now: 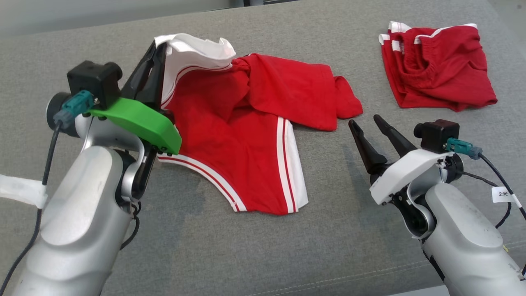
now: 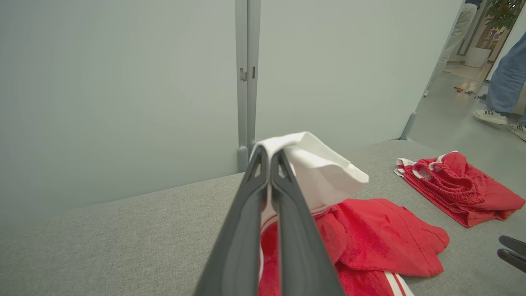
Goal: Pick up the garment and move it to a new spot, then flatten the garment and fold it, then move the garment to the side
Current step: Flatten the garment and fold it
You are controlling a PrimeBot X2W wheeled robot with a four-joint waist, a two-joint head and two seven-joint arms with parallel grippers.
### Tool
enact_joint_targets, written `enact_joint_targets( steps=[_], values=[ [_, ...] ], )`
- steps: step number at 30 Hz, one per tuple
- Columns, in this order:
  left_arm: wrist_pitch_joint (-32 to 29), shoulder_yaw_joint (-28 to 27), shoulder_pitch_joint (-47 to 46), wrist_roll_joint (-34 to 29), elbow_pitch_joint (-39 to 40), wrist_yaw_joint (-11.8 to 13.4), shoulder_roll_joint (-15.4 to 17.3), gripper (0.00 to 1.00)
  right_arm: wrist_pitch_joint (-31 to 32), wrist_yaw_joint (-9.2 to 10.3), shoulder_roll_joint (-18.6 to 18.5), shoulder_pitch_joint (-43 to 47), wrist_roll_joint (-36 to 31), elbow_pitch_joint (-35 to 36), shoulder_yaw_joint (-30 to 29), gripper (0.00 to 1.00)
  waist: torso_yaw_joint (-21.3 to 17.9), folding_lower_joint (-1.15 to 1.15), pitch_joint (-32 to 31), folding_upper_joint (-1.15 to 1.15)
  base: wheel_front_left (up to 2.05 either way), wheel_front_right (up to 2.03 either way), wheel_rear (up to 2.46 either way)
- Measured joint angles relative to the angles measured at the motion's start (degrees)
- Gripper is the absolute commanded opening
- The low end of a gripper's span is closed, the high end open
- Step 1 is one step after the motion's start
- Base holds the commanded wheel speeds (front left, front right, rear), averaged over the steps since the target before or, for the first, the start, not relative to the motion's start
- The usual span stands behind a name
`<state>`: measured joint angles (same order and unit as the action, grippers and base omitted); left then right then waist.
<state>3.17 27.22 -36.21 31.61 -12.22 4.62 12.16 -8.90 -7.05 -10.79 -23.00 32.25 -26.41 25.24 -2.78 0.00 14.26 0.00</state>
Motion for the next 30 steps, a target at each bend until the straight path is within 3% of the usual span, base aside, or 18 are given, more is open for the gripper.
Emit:
enact_joint_targets(
  steps=[14, 23, 25, 28, 30],
  values=[
    [6.30, 4.38, 8.79, -0.26, 3.82, -0.58, -3.05, 0.00, 3.61, 0.00, -0.91, -3.11, 0.66, -6.47, -0.25, 1.00, 6.43, 0.00, 3.33, 0.00, 0.00, 0.00, 0.00],
    [8.01, 4.78, 10.51, -0.59, 4.66, -0.60, -3.35, 0.00, 4.14, 0.00, -0.47, -4.46, 1.72, -8.94, 0.30, 0.81, 9.36, 0.00, 4.49, 0.00, 0.00, 0.00, 0.00],
    [8.08, 4.76, 10.51, -0.63, 5.08, -0.60, -3.24, 0.00, 4.15, 0.00, -0.20, -5.10, 1.94, -9.37, 0.65, 0.48, 9.52, 0.00, 4.61, 0.00, 0.00, 0.00, 0.00],
    [8.33, 4.66, 10.51, -0.82, 5.36, -0.60, -2.90, 0.00, 4.14, 0.00, -0.19, -5.48, 2.04, -10.09, 0.90, 0.35, 9.55, 0.00, 4.71, 0.00, 0.00, 0.00, 0.00],
    [8.34, 4.57, 10.63, -1.09, 5.42, -0.60, -2.46, 0.00, 4.05, 0.00, -0.18, -5.99, 2.03, -10.32, 1.13, 0.17, 9.51, 0.00, 4.81, 0.00, 0.00, 0.00, 0.00]
  ],
)
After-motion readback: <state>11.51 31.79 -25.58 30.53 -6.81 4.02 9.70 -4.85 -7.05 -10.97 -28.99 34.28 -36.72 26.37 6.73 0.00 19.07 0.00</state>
